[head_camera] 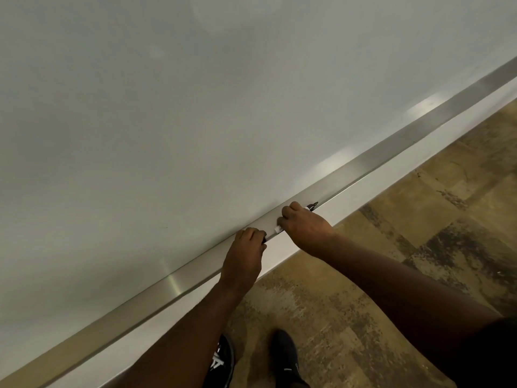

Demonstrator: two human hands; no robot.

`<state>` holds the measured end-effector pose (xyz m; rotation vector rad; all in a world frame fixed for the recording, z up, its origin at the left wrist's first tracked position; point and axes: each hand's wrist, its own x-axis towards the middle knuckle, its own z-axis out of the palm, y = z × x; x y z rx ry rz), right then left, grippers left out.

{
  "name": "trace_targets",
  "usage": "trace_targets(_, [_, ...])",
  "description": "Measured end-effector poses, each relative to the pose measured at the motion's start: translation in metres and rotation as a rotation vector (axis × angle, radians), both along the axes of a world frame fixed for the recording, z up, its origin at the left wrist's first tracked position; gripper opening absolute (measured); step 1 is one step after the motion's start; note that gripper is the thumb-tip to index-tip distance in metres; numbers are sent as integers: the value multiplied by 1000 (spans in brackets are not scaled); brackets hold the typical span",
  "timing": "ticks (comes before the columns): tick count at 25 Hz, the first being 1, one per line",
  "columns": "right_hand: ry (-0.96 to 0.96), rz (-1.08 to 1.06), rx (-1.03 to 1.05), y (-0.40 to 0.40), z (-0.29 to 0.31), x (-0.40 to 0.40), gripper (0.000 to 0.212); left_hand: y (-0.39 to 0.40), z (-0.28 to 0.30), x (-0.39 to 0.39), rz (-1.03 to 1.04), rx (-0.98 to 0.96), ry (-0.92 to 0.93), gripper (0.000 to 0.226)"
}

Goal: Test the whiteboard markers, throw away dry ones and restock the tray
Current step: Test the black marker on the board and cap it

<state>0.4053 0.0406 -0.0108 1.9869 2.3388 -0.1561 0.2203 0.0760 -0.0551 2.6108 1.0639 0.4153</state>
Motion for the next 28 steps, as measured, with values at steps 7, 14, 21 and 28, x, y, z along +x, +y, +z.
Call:
trace_targets(7, [-3, 100, 153, -1, 22, -5, 21, -3, 16, -28, 55, -22, -33, 28])
trace_targets(14, [189, 103, 475, -27, 53, -61, 19, -21, 65, -88, 160, 7, -123, 32])
trace_targets(21, [492, -37, 659, -62, 108, -153, 27, -44, 114, -181, 270, 118, -185, 26])
trace_targets(28, [1046, -32, 947, -81, 204, -224, 28, -45, 232, -252, 223, 514, -241, 41])
